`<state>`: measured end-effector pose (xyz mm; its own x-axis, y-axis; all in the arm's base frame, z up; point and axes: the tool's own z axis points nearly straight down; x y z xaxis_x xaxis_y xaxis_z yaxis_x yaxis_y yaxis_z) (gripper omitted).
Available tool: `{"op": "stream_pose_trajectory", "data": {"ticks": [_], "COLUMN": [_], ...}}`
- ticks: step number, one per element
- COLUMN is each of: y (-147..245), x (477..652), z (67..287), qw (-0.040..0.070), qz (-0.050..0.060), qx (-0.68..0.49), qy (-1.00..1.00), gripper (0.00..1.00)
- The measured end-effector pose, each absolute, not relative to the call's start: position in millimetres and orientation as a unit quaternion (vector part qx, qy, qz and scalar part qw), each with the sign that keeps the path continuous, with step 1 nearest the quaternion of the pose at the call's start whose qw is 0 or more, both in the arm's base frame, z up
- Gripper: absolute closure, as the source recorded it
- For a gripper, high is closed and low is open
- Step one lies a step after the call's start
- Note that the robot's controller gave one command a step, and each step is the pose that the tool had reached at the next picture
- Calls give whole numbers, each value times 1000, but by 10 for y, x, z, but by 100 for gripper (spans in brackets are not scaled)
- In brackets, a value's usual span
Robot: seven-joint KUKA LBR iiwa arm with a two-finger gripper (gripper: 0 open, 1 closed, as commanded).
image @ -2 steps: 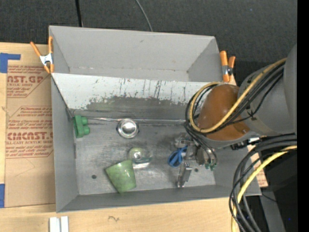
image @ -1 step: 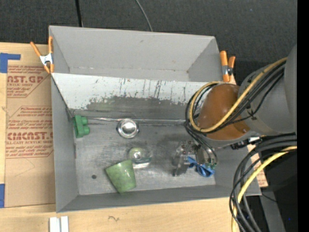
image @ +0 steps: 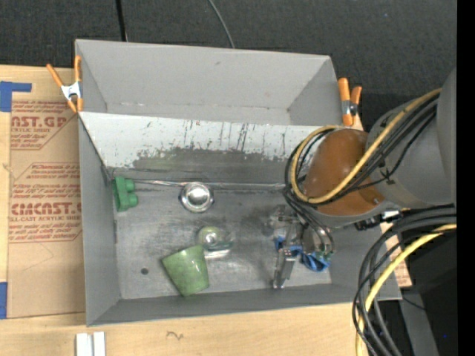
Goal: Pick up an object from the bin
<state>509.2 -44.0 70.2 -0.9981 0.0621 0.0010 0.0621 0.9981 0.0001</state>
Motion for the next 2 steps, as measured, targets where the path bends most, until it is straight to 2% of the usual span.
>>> {"op": "stream_pose_trajectory", "data": {"ticks": [1,2], "y": [-1554,-1219], "x": [5110,4811], "z": [808,730], "qw": [-1,-3], "qz": [0,0], "qx": [-178,-168], "qy": [-984,-986], "gripper": [0,0]}}
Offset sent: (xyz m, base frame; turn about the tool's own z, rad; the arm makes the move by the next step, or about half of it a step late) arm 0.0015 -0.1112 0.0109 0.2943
